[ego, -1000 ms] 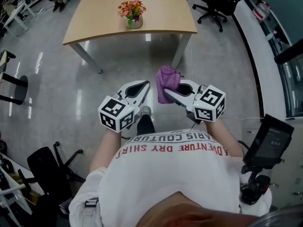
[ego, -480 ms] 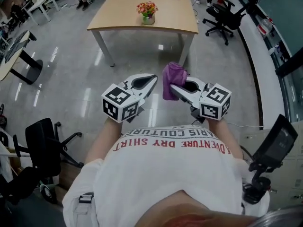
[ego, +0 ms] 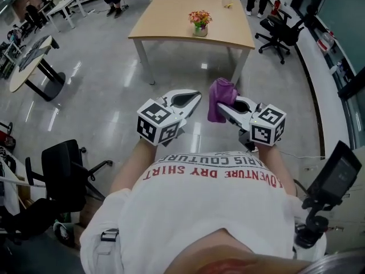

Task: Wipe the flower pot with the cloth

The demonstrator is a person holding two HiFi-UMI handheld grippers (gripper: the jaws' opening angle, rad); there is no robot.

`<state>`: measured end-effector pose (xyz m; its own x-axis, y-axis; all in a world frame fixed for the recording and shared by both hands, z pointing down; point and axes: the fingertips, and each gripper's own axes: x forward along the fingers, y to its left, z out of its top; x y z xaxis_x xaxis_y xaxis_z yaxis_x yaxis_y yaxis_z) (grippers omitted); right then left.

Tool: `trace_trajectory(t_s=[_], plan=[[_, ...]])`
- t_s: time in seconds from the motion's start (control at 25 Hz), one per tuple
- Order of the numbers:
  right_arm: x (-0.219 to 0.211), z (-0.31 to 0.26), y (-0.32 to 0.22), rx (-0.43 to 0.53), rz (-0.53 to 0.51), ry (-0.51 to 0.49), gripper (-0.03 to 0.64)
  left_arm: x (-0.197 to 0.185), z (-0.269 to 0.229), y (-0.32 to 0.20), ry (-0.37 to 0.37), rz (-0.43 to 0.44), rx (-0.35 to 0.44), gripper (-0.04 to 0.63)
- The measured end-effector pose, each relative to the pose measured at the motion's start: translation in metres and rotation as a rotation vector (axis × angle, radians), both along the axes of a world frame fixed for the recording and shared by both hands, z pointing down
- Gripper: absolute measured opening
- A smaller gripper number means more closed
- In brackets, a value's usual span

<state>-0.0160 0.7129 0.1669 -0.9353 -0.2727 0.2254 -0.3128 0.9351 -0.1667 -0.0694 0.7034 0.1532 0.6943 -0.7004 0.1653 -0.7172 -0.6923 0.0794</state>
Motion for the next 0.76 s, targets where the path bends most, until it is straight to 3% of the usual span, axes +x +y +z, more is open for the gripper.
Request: trace_trajectory(t_s=[0.12,0.76], plan=[[-0.014,-0.002,0.01,0.016,0.017,-0.006,0.044,-0.015,-0.001,0.009,-0.007,0.016,0.012,0.002],[-0.006,0.0,0.005,-0.014,0.059,0.006,0.044,-0.013,0.006,0.001,-0.005,0.045,-0.04,0.002]])
